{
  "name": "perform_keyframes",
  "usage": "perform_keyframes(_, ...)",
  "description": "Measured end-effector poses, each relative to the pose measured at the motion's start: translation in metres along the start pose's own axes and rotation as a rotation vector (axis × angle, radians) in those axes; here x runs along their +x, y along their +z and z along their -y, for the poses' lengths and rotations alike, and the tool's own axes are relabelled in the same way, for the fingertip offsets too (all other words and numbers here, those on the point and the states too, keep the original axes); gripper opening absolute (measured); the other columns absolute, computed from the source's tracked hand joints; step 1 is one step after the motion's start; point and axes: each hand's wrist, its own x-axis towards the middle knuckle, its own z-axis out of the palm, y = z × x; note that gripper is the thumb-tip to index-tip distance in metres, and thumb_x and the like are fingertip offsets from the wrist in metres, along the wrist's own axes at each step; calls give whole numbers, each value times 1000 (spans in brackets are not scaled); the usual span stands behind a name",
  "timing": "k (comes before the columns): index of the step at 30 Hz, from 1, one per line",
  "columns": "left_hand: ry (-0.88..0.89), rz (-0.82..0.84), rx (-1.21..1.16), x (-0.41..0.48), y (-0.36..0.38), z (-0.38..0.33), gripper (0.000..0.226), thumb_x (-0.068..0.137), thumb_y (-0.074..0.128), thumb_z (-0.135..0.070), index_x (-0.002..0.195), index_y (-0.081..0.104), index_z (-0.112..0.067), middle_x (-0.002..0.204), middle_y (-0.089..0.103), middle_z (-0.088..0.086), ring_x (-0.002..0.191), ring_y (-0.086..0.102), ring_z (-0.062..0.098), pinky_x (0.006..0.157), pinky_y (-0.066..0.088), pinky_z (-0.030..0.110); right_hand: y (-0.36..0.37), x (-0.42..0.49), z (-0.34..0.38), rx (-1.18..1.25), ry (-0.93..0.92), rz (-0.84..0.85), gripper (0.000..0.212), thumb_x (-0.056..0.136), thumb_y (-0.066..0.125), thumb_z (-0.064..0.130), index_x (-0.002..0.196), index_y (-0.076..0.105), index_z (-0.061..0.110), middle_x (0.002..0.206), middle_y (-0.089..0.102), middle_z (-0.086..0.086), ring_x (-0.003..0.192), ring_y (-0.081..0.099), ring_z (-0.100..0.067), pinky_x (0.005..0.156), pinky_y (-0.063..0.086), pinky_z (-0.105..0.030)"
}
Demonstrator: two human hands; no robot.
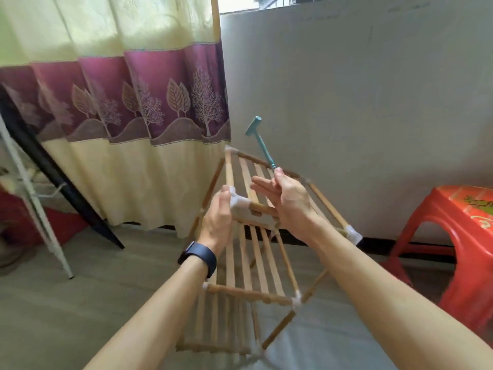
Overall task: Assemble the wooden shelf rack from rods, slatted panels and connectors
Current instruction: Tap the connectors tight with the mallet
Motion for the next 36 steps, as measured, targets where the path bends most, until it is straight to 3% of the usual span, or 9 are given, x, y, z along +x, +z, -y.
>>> perform_keyframes(3,-36,-158,-41,9,-40,-10,64,80,45,-73,128,55,-32,119,63,-4,108,60,20,97,49,44,5,-10,-24,-379,-136,-90,51,109,25,42,116,67,14,111,69,3,101,63,-8,87,44,-25)
perform_keyframes(6,-77,-272,62,6,-78,10,42,92,58,-35,133,57,-28,121,65,0,106,62,21,97,51,39,-8,-9,-55,-700,-163,-75,49,108,25,45,107,65,17,105,70,-1,101,63,-17,94,49,-41)
perform_keyframes(9,-91,-375,42,2,-96,30,40,97,55,-18,136,57,-23,124,65,2,109,60,21,99,48,35,-4,-2,-71,-905,-244,-14,47,107,27,41,100,67,17,91,67,3,88,58,-10,87,47,-40)
perform_keyframes(14,-179,-381,53,1,-116,59,44,97,56,-27,141,54,-26,135,59,5,116,57,23,101,45,36,26,5,-73,-856,-265,62,41,108,30,34,100,67,19,96,67,2,94,56,-14,82,39,-33)
perform_keyframes(17,-194,-381,124,4,-126,68,45,99,54,-32,144,52,-26,135,59,7,118,57,26,99,44,36,42,6,-61,-767,-184,91,42,108,31,36,98,67,16,95,67,0,92,59,-13,79,45,-30)
perform_keyframes(23,-236,-374,624,16,-136,70,39,105,35,-31,129,64,-18,128,59,17,113,57,39,99,48,44,53,2,-41,-689,8,197,39,107,32,41,102,64,19,106,71,6,102,64,-14,92,49,-35)
perform_keyframes(27,-281,-235,966,6,-118,60,57,100,19,-51,122,62,-21,146,44,17,141,29,36,117,22,55,34,-8,-28,-532,-5,84,38,108,35,37,95,63,14,99,74,0,90,70,-14,85,55,-33)
perform_keyframes(31,-56,-110,1095,-6,-79,34,55,101,26,-58,144,46,-30,163,24,4,153,11,25,118,0,63,-16,-31,-20,-519,-83,-72,39,105,42,39,82,58,13,78,66,-4,62,58,-17,69,54,-44)
perform_keyframes(36,156,59,1057,-4,-11,20,58,103,26,-53,155,30,-28,164,26,-1,151,20,19,122,9,52,-68,-71,-10,-818,-108,-172,40,106,36,40,78,43,13,63,50,1,60,46,-19,58,34,-37)
